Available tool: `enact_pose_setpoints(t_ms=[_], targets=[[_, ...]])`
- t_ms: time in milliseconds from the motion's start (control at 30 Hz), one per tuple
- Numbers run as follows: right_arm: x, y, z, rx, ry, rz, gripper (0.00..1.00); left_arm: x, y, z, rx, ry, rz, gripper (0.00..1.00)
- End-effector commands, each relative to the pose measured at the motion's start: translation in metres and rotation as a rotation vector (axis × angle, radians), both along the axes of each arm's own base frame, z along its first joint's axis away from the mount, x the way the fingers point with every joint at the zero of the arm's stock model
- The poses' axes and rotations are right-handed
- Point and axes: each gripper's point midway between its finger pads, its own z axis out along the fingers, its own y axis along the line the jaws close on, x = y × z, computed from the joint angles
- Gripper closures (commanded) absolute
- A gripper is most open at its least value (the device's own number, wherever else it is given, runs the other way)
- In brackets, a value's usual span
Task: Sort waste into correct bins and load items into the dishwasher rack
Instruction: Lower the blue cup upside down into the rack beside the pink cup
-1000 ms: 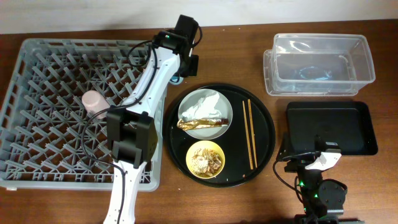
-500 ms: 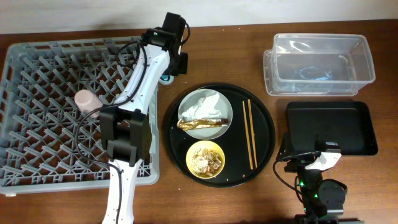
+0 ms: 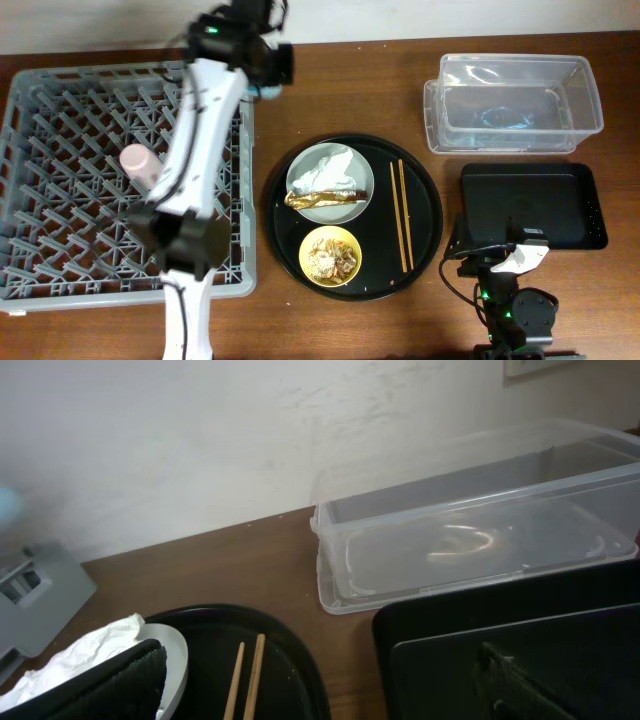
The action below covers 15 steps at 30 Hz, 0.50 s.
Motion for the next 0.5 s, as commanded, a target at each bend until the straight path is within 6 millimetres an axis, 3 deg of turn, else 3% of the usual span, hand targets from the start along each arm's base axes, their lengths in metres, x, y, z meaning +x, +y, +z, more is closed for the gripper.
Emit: enact_pose_setpoints(t_ms=[0,133,300,467], targets=[[0.000,0.001,-0.002,-0.010,0.004,0.004,0.02,-0.031,0.058,0.083,-0.104,-0.093,0.188,1.00],[0.000,0.001,-0.002,-0.010,0.004,0.004,0.01,-0.059,0.127,0.086,-0.128,-0.005,0.399,1.00],[0.000,0.001,-0.002,-0.010,0.004,0.004,0.01,-0.091,0.221,0.065,-0.211,0.147,0.600,1.00],[0.000,0.001,-0.002,-0.010,0.004,0.004,0.01,-0.110,0.278,0.035,-0.407,0.264,0.723,1.00]])
